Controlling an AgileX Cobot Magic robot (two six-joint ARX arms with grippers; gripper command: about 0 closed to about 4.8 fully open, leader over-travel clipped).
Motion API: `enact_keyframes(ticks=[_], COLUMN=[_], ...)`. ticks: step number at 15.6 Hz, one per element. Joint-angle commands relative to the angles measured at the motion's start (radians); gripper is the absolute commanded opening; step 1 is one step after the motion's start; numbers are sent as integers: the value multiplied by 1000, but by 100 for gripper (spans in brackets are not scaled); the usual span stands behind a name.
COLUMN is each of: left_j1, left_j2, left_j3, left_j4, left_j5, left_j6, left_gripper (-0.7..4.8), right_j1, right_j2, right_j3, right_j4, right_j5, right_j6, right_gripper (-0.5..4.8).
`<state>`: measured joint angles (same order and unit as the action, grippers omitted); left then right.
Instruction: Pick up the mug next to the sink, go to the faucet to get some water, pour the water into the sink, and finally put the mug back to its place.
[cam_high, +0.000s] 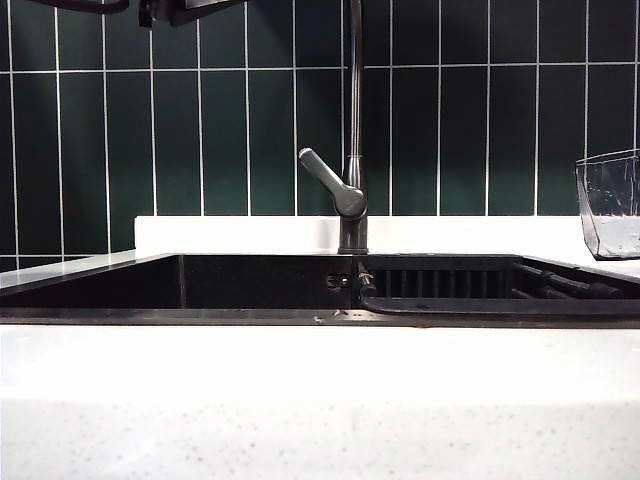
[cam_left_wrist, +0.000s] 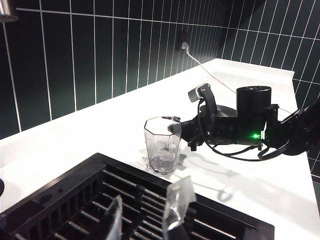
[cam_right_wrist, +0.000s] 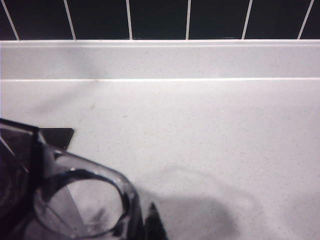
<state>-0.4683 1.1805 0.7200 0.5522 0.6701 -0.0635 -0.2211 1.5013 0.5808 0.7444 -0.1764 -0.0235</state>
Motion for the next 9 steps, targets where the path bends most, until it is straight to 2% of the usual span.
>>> enact_keyframes(ticks=[1, 9], left_j1=[0, 0], left_j2=[-3, -3], left_j3=[1, 1], left_j4=[10, 10], left_j5=[7, 15], left_j6=[1, 0], left_gripper=[111, 111], right_j1=[0, 0], right_j2=[3, 13], right_j3=[3, 3], right_j4=[37, 38], right_j5=[-2, 2], right_j6=[5, 4], right_gripper=[-2, -1])
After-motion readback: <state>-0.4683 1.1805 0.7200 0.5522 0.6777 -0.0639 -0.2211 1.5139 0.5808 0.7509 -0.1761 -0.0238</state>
